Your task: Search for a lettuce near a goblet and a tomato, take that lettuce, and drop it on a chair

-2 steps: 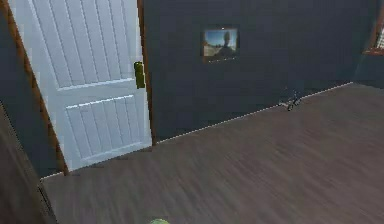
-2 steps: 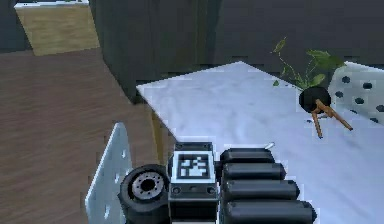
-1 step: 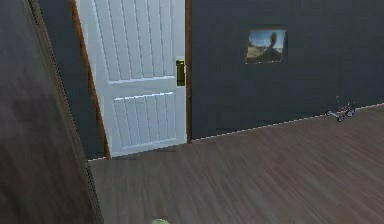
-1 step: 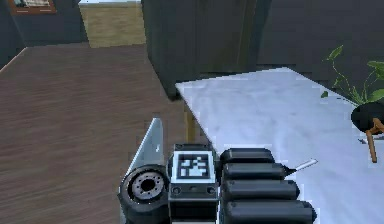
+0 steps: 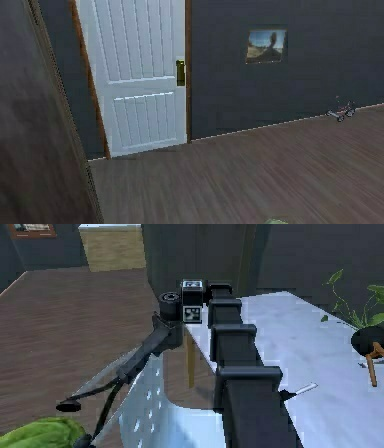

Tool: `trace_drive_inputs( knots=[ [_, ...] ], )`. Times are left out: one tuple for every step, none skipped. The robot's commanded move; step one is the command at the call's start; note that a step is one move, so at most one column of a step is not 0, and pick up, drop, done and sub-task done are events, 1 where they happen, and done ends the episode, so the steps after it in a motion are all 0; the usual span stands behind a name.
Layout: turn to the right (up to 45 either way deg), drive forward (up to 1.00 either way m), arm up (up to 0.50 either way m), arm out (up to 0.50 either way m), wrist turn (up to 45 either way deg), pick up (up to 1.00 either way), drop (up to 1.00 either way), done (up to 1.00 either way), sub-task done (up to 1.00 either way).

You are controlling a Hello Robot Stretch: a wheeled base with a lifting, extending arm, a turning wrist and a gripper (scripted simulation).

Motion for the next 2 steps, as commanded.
trace_drive_inputs(
  knots=[
    [0.0,0.0,0.0,0.0,45.0,0.0,0.0,0.0,0.0],
    [0.0,0.0,0.0,0.0,45.0,0.0,0.0,0.0,0.0]
  ],
)
